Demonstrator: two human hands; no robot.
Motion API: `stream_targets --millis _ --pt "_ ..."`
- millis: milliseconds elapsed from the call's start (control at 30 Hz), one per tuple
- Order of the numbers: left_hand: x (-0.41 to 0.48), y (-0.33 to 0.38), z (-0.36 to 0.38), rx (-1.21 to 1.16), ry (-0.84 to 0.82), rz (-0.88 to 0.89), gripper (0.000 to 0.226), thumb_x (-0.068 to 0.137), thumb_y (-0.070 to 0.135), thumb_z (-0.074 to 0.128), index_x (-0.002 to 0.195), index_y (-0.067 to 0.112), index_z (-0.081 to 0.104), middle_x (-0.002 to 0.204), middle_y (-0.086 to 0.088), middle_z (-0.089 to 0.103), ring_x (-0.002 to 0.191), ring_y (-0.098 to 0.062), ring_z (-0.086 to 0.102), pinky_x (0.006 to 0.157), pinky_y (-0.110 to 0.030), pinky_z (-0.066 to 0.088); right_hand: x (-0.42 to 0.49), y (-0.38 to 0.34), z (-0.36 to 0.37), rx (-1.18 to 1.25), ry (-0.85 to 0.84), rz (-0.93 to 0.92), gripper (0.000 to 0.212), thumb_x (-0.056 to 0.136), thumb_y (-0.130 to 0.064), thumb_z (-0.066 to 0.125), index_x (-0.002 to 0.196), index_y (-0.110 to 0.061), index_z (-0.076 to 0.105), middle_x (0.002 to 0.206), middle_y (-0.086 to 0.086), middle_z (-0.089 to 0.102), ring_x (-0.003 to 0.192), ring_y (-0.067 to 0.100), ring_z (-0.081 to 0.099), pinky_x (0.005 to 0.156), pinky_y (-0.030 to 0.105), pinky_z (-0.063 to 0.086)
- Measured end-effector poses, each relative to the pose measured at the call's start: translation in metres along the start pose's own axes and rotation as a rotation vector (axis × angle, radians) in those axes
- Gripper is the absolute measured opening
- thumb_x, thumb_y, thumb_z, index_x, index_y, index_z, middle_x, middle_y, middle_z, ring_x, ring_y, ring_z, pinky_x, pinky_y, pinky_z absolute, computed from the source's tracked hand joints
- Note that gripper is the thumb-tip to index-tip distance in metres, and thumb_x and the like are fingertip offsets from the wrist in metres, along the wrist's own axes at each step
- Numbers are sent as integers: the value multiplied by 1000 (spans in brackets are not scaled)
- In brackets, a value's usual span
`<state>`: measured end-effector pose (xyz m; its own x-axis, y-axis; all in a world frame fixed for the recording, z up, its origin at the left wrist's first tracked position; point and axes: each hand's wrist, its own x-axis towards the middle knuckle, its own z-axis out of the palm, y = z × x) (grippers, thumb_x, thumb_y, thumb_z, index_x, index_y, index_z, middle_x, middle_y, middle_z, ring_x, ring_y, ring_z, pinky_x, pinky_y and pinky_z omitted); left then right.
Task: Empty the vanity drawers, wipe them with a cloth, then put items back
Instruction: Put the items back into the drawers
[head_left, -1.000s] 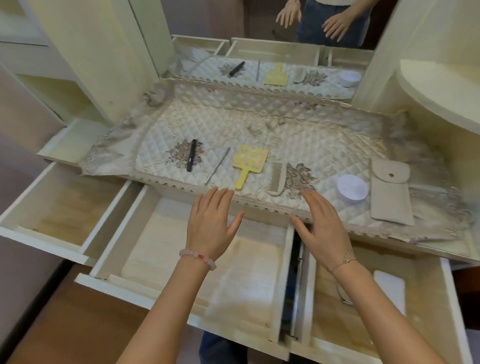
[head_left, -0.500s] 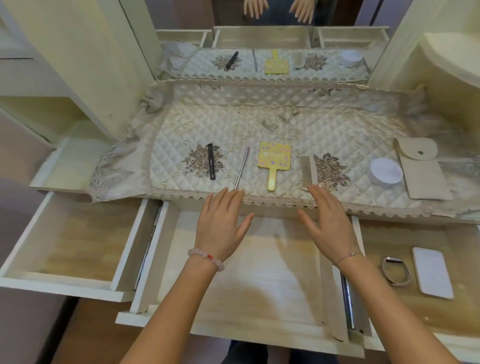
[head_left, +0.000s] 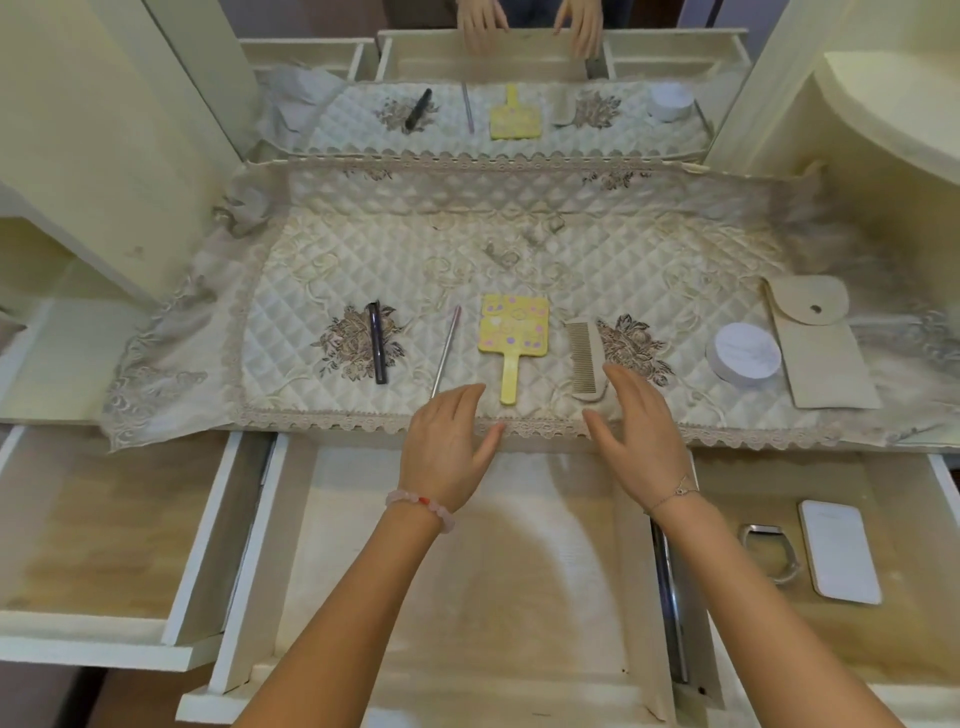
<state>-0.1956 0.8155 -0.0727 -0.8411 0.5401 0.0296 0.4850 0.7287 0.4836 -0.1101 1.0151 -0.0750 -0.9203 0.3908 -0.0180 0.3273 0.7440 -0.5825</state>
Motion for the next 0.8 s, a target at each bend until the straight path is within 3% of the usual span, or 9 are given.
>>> stream_targets --millis 133,233,300,400,533,700,800 --pt "34 5 28 -271 -50 -231 50 89 35 58 129 8 47 122 -6 54 112 -21 49 93 -31 40 27 14 8 110 9 156 57 89 -31 59 138 -11 38 138 9 44 128 22 37 104 28 27" --pt "56 9 43 -422 -23 -382 48 84 33 65 123 9 51 105 -2 53 102 -21 52 86 -30 43 46 24 14 182 22 294 61 84 -35 65 135 -10 42 131 11 48 122 25 42 104 38 36" --pt "65 11 51 -448 1 -425 45 83 31 67 119 8 53 100 -2 53 98 -22 52 86 -32 45 56 29 18 228 27 361 61 80 -38 69 129 -10 47 118 8 54 113 25 48 97 43 42" --pt "72 14 57 -427 23 -460 37 81 28 69 111 10 56 96 -4 57 94 -24 54 84 -39 48 65 32 24 284 65 424 53 73 -41 74 113 -13 54 96 -1 53 98 24 53 85 39 47" --pt "76 18 58 -355 32 -491 26 81 27 68 102 15 57 94 -1 60 89 -21 57 78 -41 49 73 33 30 278 89 470 42 70 -39 77 99 -17 56 85 -5 55 92 20 56 70 32 45" --pt "79 16 56 -380 25 -555 23 81 31 67 99 19 57 82 10 56 78 -13 57 66 -28 44 79 27 30 292 73 550 32 70 -36 76 87 -24 52 74 -12 55 76 13 56 53 23 34" --pt "80 14 55 -442 17 -596 20 79 31 69 91 22 56 75 15 54 69 -6 54 56 -23 38 82 24 31 301 30 582 22 72 -33 75 84 -23 58 74 -11 58 71 12 56 52 21 33"
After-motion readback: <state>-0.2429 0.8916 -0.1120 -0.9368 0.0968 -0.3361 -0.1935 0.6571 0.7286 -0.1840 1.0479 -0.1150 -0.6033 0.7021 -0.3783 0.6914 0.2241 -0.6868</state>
